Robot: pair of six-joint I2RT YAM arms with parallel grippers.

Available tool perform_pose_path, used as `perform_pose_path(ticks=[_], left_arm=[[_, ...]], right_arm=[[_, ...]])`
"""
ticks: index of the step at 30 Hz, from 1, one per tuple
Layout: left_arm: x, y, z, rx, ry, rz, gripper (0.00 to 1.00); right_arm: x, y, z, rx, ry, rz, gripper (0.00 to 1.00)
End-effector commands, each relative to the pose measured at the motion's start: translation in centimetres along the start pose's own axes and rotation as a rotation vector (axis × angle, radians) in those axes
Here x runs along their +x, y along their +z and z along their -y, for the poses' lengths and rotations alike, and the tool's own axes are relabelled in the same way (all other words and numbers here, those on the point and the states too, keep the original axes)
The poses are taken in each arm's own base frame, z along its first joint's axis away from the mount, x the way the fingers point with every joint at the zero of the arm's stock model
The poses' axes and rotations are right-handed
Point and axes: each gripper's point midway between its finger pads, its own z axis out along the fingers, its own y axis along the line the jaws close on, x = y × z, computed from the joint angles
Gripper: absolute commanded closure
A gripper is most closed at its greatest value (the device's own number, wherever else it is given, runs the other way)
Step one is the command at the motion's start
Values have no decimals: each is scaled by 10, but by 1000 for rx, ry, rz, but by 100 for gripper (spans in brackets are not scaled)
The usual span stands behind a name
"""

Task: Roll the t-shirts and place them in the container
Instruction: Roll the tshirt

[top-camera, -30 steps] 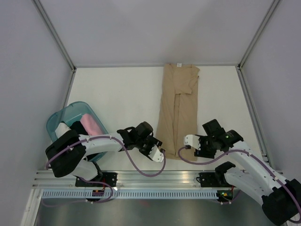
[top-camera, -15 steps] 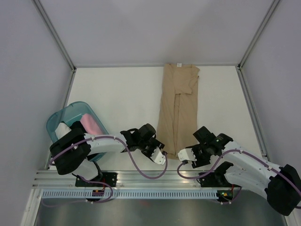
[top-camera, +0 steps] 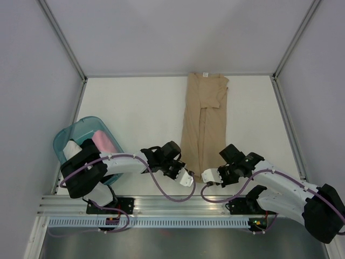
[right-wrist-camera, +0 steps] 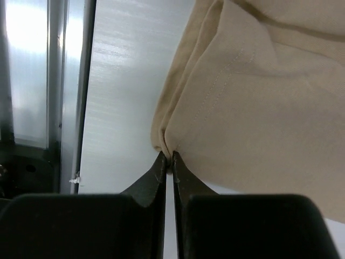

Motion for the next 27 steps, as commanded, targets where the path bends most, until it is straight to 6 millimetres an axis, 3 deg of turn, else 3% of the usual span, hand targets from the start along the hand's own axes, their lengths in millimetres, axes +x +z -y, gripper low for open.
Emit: perform_pose_path(ticks=[1,7,8,12,16,27], left_arm=[[-34,-10,-11,13,-152,95,98],[-45,-21,-6,51,-352,145,98],[-44,-22,-5,59,-382,147,98],[-38,-24,-8,71,-491,166,98],[-25,-31,-27,48,-632,192,98],[-8,-34,-46,73,-825,241,98]], right_arm=[[-23,-11,5,-25,40,78,92],[-27,-22,10,-44,91,100,95],[-26,-23,11,-41,99,100,100],[-29,-24,14,-31,165,129,100],[-29,-27,26,10,218,146,100],[-19,-30,57,113,360,160,100]])
